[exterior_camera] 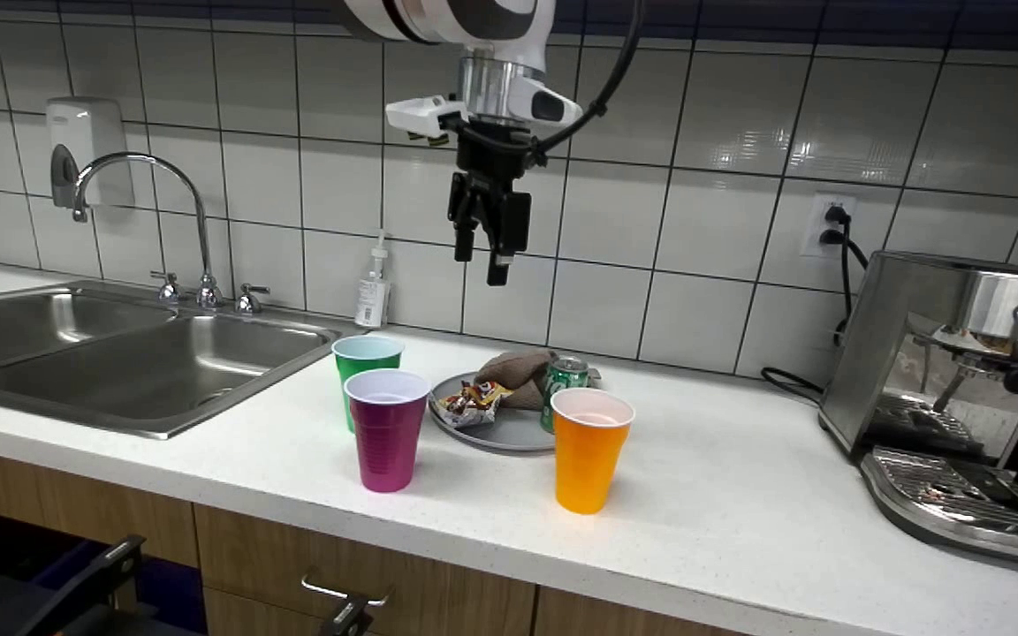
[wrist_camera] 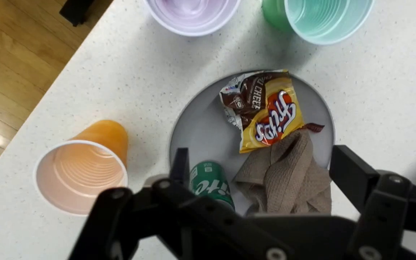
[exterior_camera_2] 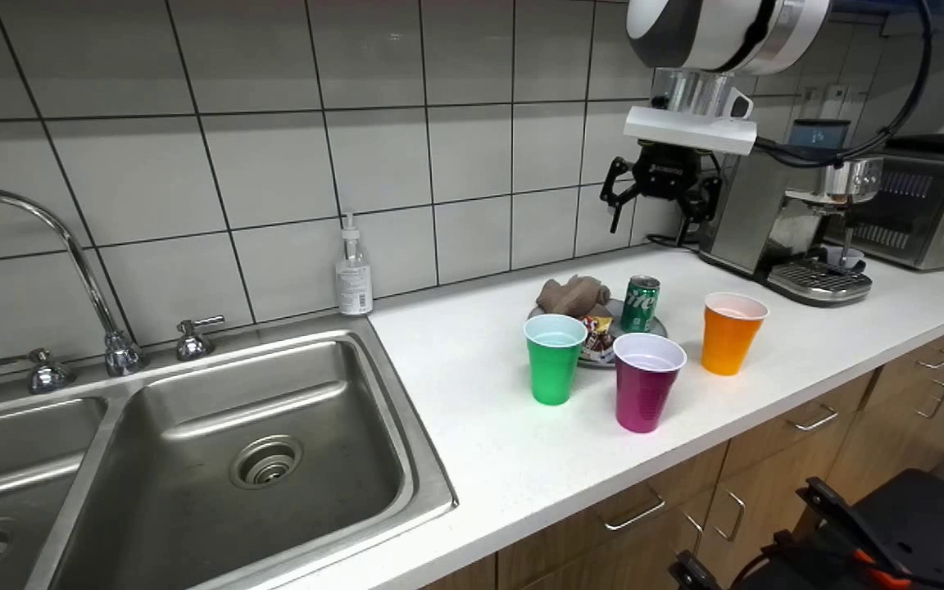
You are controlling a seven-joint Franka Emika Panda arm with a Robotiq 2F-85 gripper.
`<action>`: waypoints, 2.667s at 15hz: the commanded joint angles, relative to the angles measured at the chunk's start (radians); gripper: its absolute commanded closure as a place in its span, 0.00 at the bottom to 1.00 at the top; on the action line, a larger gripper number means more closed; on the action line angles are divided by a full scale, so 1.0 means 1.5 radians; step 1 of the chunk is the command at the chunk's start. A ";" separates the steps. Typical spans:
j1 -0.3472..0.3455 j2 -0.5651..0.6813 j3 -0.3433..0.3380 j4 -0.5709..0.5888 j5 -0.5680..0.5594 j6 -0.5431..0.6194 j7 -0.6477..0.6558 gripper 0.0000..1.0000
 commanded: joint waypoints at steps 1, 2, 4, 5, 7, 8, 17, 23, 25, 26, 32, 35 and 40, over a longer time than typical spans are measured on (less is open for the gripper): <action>0.002 0.085 -0.023 0.069 -0.012 0.027 0.020 0.00; 0.003 0.103 -0.029 0.082 -0.011 0.033 0.019 0.00; 0.005 0.139 -0.042 0.106 -0.006 0.048 0.017 0.00; 0.005 0.155 -0.047 0.118 -0.005 0.052 0.015 0.00; 0.006 0.186 -0.057 0.142 -0.004 0.060 0.015 0.00; 0.006 0.201 -0.062 0.154 -0.002 0.062 0.015 0.00; 0.007 0.305 -0.094 0.245 -0.001 0.051 0.020 0.00; 0.016 0.351 -0.106 0.279 -0.005 0.048 0.032 0.00; 0.019 0.362 -0.106 0.286 -0.004 0.048 0.036 0.00; 0.022 0.367 -0.106 0.290 -0.004 0.047 0.039 0.00; 0.037 0.394 -0.113 0.307 -0.009 0.046 0.056 0.00; 0.041 0.400 -0.117 0.308 -0.010 0.047 0.060 0.00; 0.045 0.406 -0.124 0.308 -0.012 0.047 0.066 0.00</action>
